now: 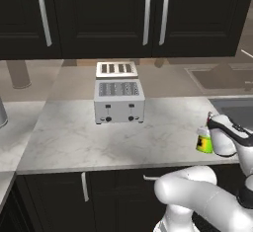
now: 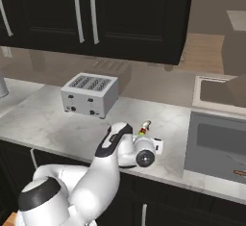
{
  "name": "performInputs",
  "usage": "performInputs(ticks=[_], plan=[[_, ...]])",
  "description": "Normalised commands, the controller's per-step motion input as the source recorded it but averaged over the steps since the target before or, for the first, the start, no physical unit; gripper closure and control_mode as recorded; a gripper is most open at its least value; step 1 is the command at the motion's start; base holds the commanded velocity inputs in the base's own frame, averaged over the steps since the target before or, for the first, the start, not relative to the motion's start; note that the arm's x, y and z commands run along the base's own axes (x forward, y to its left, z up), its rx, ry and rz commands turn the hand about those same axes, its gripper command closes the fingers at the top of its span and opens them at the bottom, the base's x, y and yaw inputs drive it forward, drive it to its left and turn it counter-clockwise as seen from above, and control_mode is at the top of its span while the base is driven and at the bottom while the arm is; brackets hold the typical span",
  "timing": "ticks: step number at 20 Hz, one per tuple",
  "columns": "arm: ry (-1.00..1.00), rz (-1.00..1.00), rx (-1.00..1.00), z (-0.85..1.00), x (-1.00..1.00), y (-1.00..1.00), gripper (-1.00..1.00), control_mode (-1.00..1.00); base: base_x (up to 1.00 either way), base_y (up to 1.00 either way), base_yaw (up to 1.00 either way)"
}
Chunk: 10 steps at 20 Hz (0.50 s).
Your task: Move the cutting board and knife to the sink. Then move spray from the cabinet to the counter.
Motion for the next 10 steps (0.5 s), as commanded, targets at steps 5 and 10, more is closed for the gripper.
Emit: performInputs(ticks=[5,10], plan=[[-0.19,0.0,0.0,-0.03,-0.02,0.0,1.0,-1.0,0.0,0.0,0.0],[-0.19,0.0,-0.01,-0.25,-0.2,0.0,1.0,-1.0,0.0,0.0,0.0]])
